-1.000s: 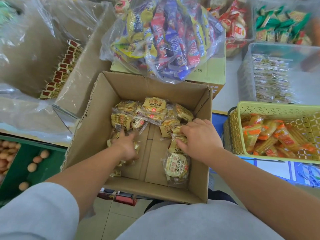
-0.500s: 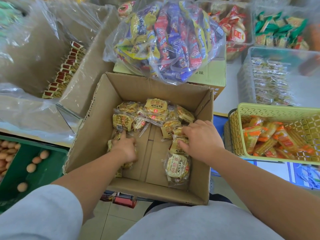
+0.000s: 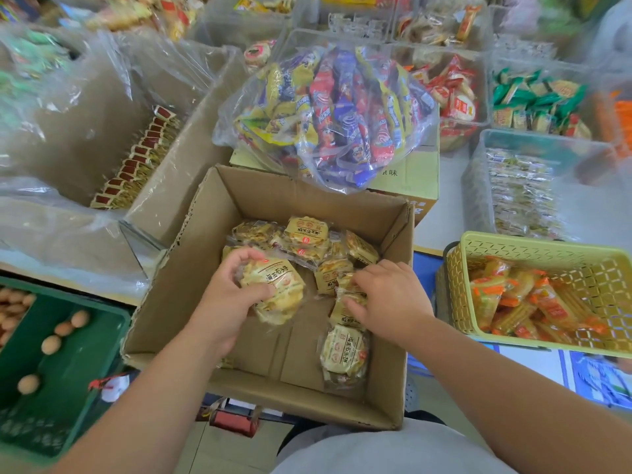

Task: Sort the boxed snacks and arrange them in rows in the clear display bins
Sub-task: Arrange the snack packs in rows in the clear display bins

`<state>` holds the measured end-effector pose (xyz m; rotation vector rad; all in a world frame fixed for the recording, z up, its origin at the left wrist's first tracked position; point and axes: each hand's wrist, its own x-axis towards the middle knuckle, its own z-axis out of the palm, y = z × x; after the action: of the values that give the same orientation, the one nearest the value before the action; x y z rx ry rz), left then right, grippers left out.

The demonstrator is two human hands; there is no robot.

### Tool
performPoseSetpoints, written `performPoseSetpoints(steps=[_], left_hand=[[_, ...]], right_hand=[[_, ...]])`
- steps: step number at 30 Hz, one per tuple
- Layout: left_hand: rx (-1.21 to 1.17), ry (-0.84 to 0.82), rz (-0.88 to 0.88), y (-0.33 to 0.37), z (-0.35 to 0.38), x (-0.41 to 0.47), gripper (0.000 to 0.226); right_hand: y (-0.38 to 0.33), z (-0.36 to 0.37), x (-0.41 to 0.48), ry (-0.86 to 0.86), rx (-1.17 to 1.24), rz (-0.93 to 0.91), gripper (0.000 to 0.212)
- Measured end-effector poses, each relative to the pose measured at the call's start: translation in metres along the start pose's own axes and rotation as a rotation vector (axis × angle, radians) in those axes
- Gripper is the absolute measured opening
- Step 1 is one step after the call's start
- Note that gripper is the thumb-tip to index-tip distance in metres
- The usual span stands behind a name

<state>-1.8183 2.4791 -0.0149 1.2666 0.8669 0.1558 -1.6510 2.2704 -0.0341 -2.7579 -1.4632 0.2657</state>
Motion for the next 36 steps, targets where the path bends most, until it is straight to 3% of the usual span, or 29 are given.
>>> performPoseSetpoints(steps=[4,8,12,19,26,30,36], left_hand=[[-0.341,-0.022,0.044,-0.003,0.018,-0.026,0.054],[-0.461,-0.053,0.056,-0.001,0.039,-0.041,0.058],[-0.538,-0.087,0.089,0.004,0.073,-0.055,0.064],[-0.583,-0.043,0.090,0.013,0.170,-0.075,0.079],[-0.601,-0.041,0.053,0.005,0.281,-0.079,0.098],[-0.501,-0.019,0.049,-0.004,0.333,-0.081,0.076],[-0.267,0.050,0.084,-0.001,0.387,-0.078,0.075]], right_hand=[[0.002,-0.012,-0.004,0.041,0.324,-0.007,0.050],[0.004,-0.031,-0.014,0.020,0.975,0.070,0.043],[0.009,-0.049,-0.028,-0.112,1.297,0.045,0.049],[0.071,-0.065,-0.055,-0.154,1.465,0.063,0.061],[0.184,-0.072,-0.093,-0.130,1.574,0.072,0.040],[0.241,-0.069,-0.112,-0.121,1.507,0.085,0.048],[0.301,-0.064,-0.129,0.002,1.178,0.161,0.036]])
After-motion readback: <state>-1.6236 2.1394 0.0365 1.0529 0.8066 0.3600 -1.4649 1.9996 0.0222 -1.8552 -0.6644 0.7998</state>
